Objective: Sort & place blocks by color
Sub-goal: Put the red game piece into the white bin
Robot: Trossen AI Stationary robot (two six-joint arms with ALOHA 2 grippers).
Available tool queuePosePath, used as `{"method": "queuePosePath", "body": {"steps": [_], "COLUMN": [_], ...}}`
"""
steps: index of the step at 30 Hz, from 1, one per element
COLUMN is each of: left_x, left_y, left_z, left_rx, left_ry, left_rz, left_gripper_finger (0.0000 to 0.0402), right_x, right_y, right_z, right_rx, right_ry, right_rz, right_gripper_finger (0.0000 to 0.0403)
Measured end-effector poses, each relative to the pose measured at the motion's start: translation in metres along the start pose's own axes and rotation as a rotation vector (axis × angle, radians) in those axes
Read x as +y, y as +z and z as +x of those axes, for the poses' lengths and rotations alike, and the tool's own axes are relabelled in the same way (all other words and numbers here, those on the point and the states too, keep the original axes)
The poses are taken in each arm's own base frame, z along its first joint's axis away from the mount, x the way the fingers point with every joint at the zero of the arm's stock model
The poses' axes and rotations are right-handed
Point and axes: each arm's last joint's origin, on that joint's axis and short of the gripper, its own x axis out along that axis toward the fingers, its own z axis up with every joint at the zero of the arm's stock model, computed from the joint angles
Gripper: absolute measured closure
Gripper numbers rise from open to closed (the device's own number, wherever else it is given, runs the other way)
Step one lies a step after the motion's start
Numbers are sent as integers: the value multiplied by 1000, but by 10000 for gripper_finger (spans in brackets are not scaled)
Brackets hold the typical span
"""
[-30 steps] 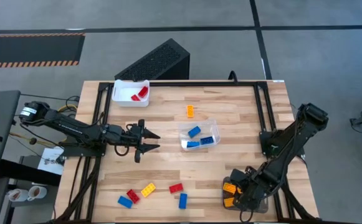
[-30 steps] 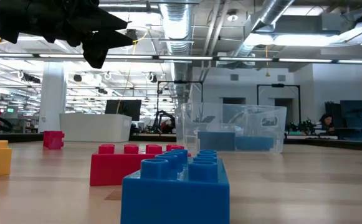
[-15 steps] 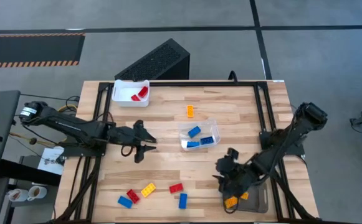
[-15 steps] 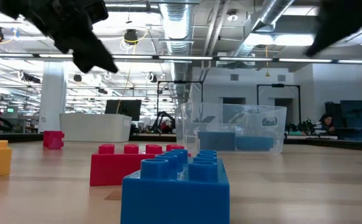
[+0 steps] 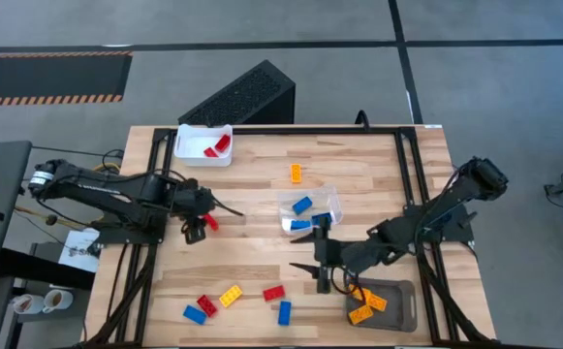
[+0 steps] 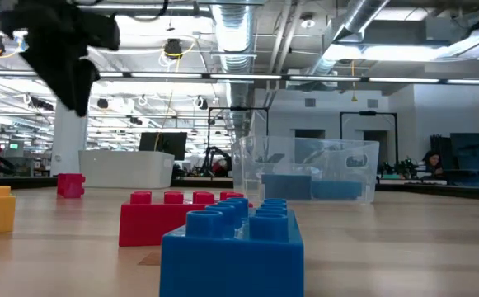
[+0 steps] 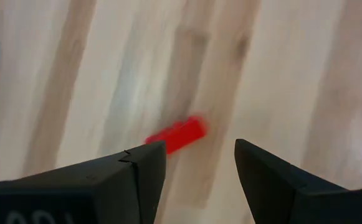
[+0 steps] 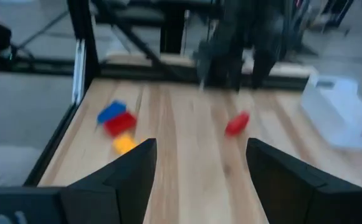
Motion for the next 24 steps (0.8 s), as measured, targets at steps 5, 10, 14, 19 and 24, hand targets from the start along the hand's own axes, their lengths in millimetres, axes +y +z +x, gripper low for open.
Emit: {"method": "queuePosePath", "body": {"steps": [5,10,14,19,24], "left_x": [12,13,12,7,4], "left_y": [0,6,10,15,17], "left_z": [1,9,25,57,82], "left_rx": [31,57,153,305,401], "left_ry": [29,39,70,66,40], "left_rz": [84,305,393,496,569], "left_gripper_finger": [228,227,217,192,167], "right_x": [-5,-11,-15,-15,-12], "right_y": [10,11,11,10,8], "right_z": [6,11,13,13,12], "right_rx": [-95,-101,-90,-84,-70], "right_ry": [23,25,15,23,40], "right_rz": [-31,-35,-50,-57,-45], "right_gripper_finger": [133,133,133,133,133]}}
